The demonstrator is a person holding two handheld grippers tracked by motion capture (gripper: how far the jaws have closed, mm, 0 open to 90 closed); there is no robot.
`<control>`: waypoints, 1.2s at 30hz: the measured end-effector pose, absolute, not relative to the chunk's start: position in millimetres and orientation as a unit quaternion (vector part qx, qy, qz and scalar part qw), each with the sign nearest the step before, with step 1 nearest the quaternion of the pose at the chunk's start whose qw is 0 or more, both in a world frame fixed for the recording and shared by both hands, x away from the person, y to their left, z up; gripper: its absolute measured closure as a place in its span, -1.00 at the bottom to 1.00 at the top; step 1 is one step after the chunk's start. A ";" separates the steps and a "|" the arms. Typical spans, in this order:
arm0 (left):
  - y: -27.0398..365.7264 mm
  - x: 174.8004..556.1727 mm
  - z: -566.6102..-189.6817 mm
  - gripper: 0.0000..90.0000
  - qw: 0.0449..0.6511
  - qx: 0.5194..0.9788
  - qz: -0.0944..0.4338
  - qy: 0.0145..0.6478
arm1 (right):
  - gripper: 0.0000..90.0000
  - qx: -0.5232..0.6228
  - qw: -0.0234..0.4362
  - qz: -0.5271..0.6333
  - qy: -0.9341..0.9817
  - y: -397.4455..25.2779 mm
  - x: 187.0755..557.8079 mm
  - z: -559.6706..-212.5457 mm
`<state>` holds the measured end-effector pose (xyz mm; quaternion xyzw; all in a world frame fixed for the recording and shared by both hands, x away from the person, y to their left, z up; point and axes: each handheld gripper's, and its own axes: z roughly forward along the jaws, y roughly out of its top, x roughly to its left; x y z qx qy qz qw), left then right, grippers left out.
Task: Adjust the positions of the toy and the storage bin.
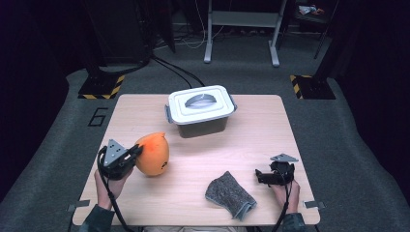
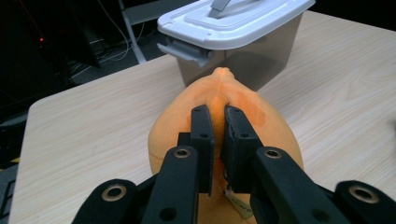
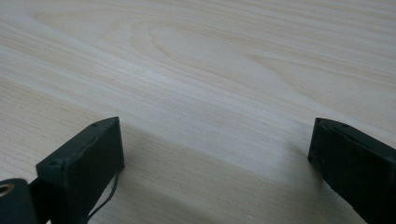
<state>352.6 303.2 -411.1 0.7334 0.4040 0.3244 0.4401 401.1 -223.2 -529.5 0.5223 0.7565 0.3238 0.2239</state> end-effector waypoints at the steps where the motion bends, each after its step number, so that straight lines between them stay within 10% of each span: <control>1: 306.0 353.2 -412.1 0.85 0.439 0.732 0.325 0.407 | -0.94 0.522 0.224 0.324 0.756 -223.2 401.1 -529.5; 15: 339.6 369.9 -431.4 0.77 0.398 0.714 0.327 0.474 | -0.94 0.524 0.224 0.324 0.756 -223.0 400.9 -529.5; 36: 361.2 382.5 -434.0 -0.12 0.353 0.693 0.352 0.520 | -0.95 0.524 0.224 0.324 0.755 -223.0 401.0 -529.5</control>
